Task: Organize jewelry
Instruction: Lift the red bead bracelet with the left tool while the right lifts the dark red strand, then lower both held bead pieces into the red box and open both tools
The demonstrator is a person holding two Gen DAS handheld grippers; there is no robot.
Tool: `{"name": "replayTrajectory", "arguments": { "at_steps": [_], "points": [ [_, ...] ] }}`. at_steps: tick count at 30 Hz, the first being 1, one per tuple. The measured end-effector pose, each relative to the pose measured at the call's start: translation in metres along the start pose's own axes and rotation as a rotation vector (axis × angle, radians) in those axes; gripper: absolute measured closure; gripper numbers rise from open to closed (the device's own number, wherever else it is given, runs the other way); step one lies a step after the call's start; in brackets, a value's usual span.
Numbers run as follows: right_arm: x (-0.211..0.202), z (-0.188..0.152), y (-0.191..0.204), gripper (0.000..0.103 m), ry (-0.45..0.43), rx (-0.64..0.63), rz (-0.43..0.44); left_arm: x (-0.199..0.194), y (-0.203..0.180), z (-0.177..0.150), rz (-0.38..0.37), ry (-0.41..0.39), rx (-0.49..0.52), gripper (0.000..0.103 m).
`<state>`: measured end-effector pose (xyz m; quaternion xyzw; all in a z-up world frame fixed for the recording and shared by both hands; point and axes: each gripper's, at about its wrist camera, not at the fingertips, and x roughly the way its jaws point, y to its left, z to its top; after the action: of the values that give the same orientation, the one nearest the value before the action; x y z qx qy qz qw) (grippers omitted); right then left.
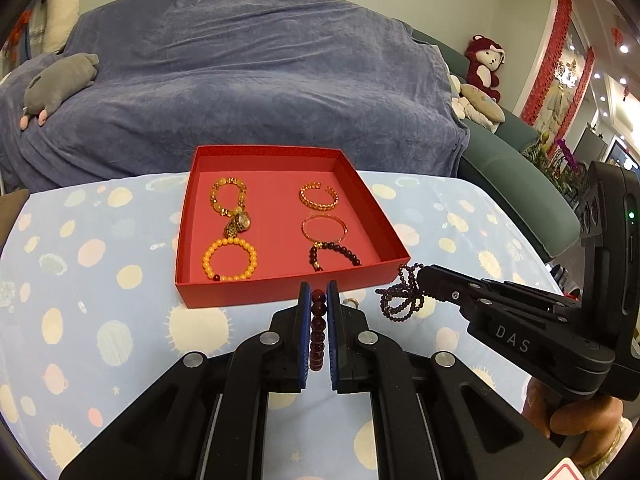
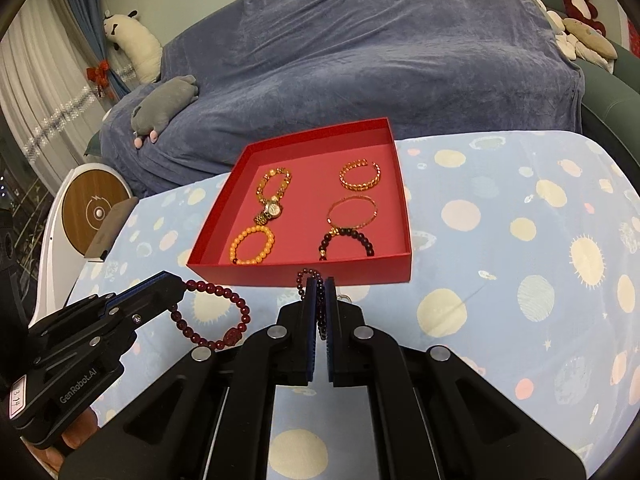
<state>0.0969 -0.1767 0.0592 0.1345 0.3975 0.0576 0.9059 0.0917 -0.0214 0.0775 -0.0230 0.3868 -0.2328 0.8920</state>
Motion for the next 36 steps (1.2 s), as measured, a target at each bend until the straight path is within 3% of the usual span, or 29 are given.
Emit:
{"name": "replayTrajectory", "arguments": {
  "at_steps": [9,16,22,30,36],
  "points": [
    [0.01,0.05,0.001,0.099,-0.018,-0.022,0.038,0.02,0.005,0.051,-0.014,-0.003,0.02,0.097],
    [0.048,0.094,-0.005,0.099,-0.014,-0.024,0.045,0.047,0.009,0.098,-0.041,-0.032,0.018,0.097],
    [0.096,0.117,-0.017,0.099,0.018,0.023,0.058,0.095,0.02,0.127,-0.058,0.002,-0.017,0.097],
    [0.143,0.121,-0.034,0.099,0.058,0.088,0.059,0.153,0.042,0.133,-0.051,0.089,-0.082,0.097],
    [0.166,0.116,-0.023,0.099,0.095,0.067,0.072,0.172,0.058,0.123,0.056,0.124,-0.072,0.094]
  ]
}}
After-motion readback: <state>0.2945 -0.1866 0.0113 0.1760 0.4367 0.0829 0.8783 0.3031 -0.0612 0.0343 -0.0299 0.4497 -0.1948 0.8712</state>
